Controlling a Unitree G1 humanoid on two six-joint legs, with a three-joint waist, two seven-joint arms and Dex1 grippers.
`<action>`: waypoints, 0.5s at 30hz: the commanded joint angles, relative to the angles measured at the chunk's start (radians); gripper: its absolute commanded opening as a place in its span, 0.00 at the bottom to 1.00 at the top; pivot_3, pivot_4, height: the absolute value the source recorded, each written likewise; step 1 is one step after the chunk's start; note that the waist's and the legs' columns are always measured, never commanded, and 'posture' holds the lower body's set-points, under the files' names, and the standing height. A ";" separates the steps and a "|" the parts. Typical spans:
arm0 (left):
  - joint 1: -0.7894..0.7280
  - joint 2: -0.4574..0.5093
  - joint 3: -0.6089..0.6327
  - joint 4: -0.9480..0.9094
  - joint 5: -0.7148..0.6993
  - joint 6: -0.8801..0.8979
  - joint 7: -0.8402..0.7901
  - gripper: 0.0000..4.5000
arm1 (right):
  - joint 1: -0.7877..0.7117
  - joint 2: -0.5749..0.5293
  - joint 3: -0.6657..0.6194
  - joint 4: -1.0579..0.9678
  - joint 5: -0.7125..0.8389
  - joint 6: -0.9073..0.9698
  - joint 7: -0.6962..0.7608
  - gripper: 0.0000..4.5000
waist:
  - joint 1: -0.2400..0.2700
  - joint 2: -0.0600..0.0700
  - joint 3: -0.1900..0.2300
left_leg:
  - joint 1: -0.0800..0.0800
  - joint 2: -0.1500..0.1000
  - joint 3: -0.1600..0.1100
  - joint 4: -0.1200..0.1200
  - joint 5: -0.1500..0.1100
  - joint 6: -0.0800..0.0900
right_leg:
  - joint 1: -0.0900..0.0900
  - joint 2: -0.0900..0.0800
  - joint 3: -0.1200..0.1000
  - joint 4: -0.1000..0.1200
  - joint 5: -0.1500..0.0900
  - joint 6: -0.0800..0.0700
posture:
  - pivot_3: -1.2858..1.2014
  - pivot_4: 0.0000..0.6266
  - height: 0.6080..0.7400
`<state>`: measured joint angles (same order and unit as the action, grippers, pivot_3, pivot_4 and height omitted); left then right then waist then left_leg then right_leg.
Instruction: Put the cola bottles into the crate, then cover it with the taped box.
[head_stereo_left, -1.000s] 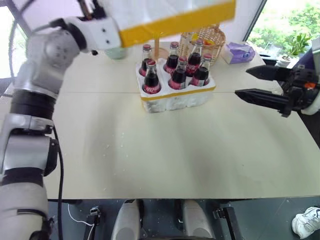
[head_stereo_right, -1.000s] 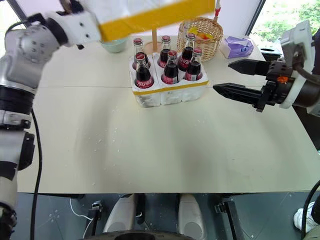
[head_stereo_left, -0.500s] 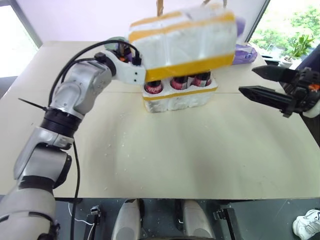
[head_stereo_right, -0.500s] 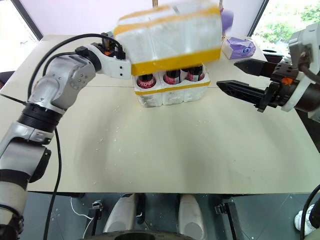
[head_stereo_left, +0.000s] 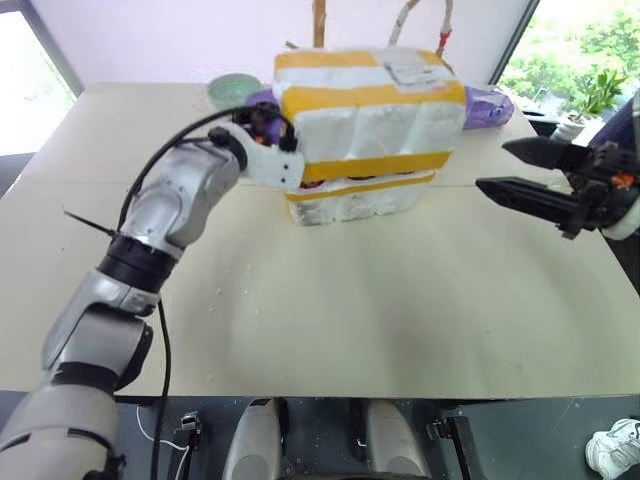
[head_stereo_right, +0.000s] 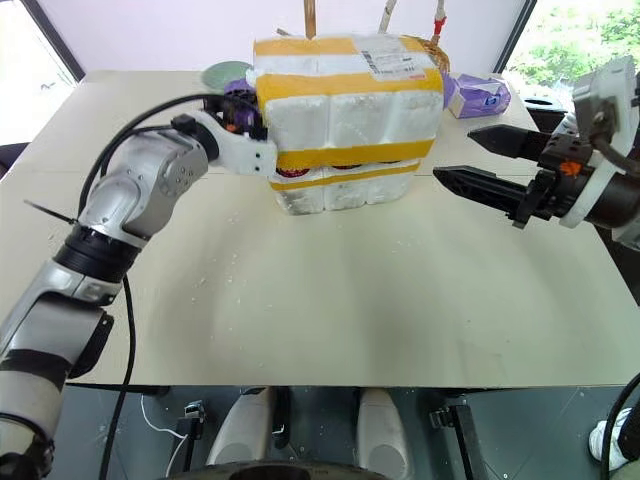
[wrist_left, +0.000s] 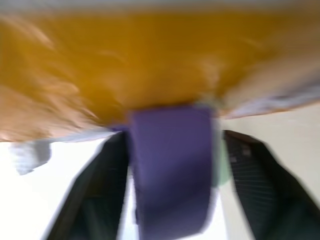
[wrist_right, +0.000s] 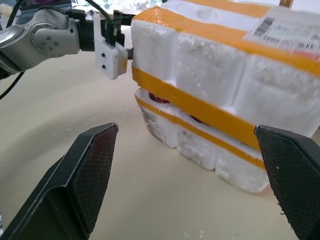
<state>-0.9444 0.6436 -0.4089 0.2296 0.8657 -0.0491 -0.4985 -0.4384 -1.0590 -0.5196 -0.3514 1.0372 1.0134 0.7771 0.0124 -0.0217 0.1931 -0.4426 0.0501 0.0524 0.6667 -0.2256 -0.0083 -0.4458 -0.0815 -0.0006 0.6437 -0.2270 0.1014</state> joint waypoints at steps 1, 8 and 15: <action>0.040 0.055 0.068 -0.132 -0.052 -0.034 -0.024 0.84 | -0.009 -0.029 -0.025 -0.007 -0.014 -0.037 0.017 1.00 | 0.000 0.000 0.000 | 0.000 0.000 0.000 0.000 0.000 0.000 | 0.000 0.000 0.000 0.000 0.000 0.000 | 0.52 0.24 1.00; 0.308 0.170 0.245 -0.353 -0.319 -0.012 -0.197 0.84 | 0.011 -0.026 -0.019 0.001 -0.028 -0.053 0.034 1.00 | -0.003 0.001 0.000 | 0.001 0.000 0.000 0.000 0.000 0.000 | 0.001 0.000 0.000 0.000 0.000 0.000 | 0.52 0.24 1.00; 0.486 0.176 0.528 -0.441 -0.888 0.443 -0.493 0.84 | 0.018 -0.026 -0.001 0.021 -0.054 -0.067 0.055 1.00 | 0.001 0.001 -0.001 | 0.002 0.000 0.000 0.000 0.000 0.000 | 0.002 0.000 0.000 0.000 0.000 0.000 | 0.52 0.24 1.00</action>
<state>-0.4398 0.8282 0.0038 -0.1734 0.1801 0.1819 -0.9081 -0.4159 -1.0708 -0.5105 -0.3279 0.9925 0.9723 0.8206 0.0130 -0.0207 0.1926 -0.4409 0.0506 0.0521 0.6672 -0.2256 -0.0083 -0.4435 -0.0818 -0.0009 0.6435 -0.2272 0.1010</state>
